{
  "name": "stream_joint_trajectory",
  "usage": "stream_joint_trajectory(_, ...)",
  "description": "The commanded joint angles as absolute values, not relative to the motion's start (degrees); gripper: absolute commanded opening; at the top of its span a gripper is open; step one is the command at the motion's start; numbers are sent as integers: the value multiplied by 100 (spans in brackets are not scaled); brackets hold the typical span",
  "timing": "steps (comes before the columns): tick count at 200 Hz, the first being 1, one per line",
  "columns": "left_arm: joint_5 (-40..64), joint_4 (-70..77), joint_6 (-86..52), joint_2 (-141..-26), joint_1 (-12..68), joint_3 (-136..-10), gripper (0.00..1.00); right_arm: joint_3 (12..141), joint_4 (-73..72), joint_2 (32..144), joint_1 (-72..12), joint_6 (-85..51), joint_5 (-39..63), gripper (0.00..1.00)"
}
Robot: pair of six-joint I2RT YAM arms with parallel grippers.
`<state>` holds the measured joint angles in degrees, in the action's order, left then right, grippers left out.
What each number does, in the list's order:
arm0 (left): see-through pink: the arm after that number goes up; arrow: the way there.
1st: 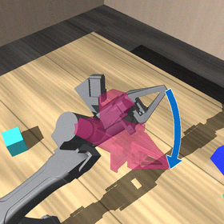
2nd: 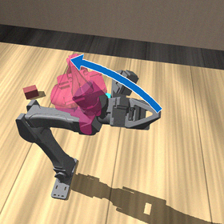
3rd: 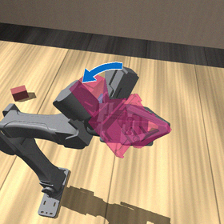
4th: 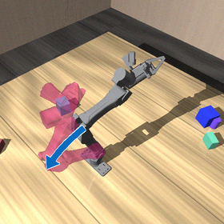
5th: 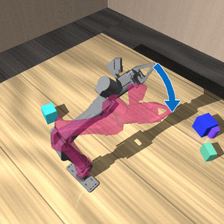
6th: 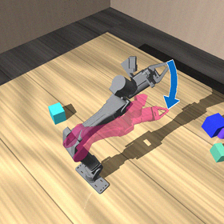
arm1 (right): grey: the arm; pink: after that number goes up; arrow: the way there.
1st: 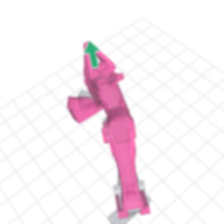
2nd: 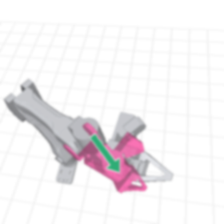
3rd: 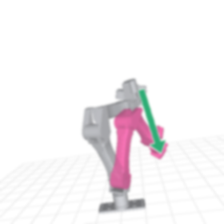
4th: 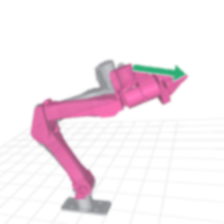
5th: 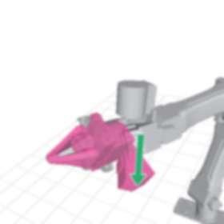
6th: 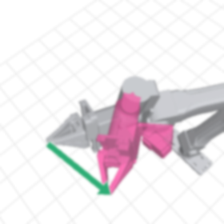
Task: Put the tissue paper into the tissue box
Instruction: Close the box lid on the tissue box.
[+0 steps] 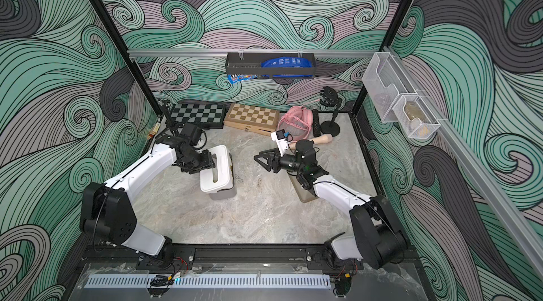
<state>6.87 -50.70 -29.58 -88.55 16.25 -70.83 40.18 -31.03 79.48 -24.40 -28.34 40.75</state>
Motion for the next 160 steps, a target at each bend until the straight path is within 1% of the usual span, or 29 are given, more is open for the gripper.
stream_joint_trajectory(1, 221, -5405, -3103, -9055, 1769, -7476, 44, 4061, -3090, 7985, -2396, -2605, 4335, 56)
stream_joint_trajectory(65, -24, -5869, -3215, -9669, 2038, -8069, 46, 3905, -2994, 7775, -2385, -2391, 4288, 56)
stream_joint_trajectory(91, -95, -6034, -3244, -9838, 2133, -8155, 48, 3824, -2892, 7699, -2412, -2222, 4140, 57)
stream_joint_trajectory(102, -146, -6117, -3246, -9944, 2177, -8232, 48, 3876, -2624, 7706, -2495, -2037, 3891, 59)
stream_joint_trajectory(123, -227, -6286, -3243, -10117, 2240, -8428, 50, 4070, -2040, 7878, -2797, -1585, 3397, 60)
stream_joint_trajectory(160, -379, -6475, -3276, -10300, 2303, -8546, 52, 4315, -1916, 8618, -3099, -1746, 3181, 59)
